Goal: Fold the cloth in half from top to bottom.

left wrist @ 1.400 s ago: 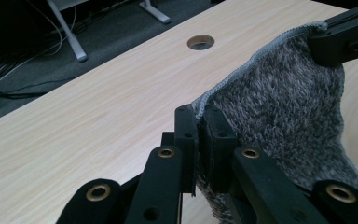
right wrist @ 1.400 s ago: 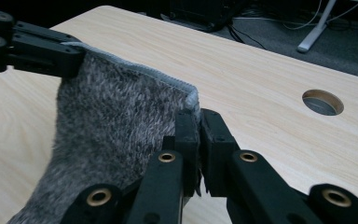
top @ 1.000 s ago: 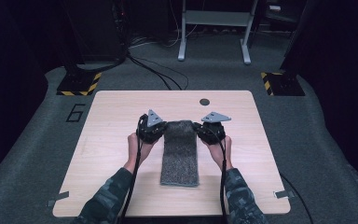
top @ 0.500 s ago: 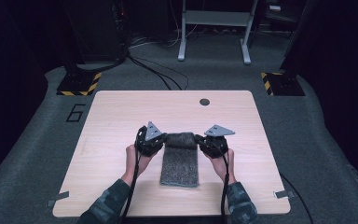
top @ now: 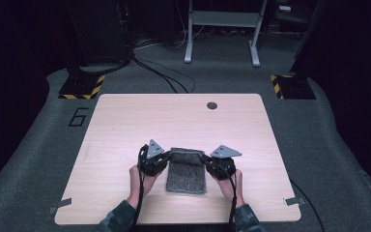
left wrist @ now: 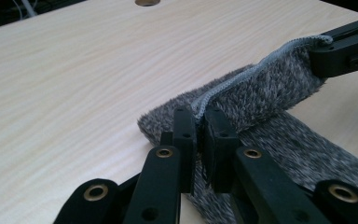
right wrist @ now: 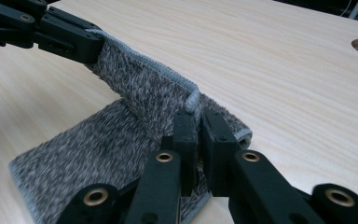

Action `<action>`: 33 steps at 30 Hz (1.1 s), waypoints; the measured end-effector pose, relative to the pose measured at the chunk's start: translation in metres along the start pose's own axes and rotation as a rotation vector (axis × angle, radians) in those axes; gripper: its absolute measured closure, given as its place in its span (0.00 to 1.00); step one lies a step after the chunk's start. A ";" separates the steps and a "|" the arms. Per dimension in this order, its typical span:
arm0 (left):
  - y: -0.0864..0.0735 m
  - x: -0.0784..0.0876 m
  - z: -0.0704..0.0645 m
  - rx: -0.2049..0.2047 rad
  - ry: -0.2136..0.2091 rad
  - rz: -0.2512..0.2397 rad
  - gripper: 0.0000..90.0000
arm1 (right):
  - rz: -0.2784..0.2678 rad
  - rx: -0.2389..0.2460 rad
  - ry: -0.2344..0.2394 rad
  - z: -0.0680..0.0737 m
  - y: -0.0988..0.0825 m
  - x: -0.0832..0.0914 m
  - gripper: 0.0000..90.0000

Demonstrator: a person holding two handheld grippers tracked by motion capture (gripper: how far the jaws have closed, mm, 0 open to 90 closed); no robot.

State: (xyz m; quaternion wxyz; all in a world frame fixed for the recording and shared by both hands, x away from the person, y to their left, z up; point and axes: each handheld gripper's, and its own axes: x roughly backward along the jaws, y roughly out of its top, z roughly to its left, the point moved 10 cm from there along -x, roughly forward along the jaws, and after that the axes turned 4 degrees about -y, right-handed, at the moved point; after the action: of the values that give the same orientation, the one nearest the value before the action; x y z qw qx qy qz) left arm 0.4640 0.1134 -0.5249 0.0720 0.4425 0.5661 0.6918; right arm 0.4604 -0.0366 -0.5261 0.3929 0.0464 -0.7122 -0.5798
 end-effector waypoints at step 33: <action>-0.060 0.019 -0.035 0.102 -0.117 0.099 0.49 | 0.104 0.006 0.061 0.029 -0.066 0.035 0.71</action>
State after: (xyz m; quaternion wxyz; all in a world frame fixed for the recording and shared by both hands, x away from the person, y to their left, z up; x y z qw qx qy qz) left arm 0.4038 0.1203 -0.5639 0.0481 0.5128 0.5728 0.6377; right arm 0.3929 -0.0538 -0.5659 0.4441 0.0281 -0.7031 -0.5547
